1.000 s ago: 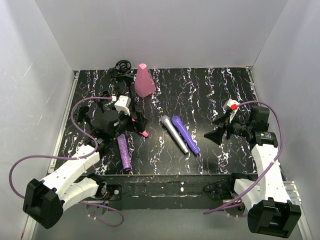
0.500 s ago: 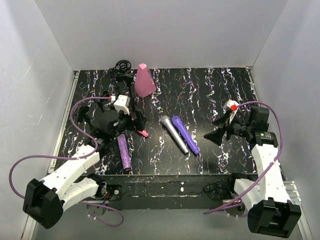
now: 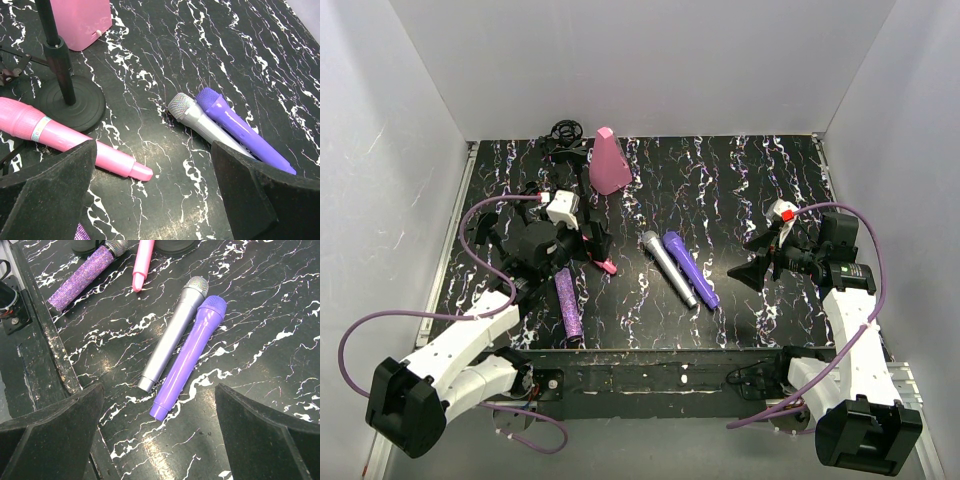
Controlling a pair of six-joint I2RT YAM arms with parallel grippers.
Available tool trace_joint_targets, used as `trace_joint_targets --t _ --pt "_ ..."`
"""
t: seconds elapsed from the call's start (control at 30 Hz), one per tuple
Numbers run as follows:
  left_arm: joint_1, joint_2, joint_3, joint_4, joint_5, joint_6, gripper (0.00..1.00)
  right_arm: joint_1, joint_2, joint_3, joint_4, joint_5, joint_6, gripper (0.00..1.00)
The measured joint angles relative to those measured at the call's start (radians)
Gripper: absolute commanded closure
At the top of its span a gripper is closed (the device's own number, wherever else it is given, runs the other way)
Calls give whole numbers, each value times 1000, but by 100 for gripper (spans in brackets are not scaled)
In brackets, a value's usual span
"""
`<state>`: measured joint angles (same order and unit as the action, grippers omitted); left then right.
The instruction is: Attach the microphones to the stand
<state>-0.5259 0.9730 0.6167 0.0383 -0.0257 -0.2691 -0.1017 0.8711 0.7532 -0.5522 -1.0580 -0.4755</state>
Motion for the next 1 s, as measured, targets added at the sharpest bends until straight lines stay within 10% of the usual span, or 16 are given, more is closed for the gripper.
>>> trace_joint_targets --t 1.0 --pt "0 52 -68 296 -61 169 2 0 -2 -6 0 -21 -1 2"
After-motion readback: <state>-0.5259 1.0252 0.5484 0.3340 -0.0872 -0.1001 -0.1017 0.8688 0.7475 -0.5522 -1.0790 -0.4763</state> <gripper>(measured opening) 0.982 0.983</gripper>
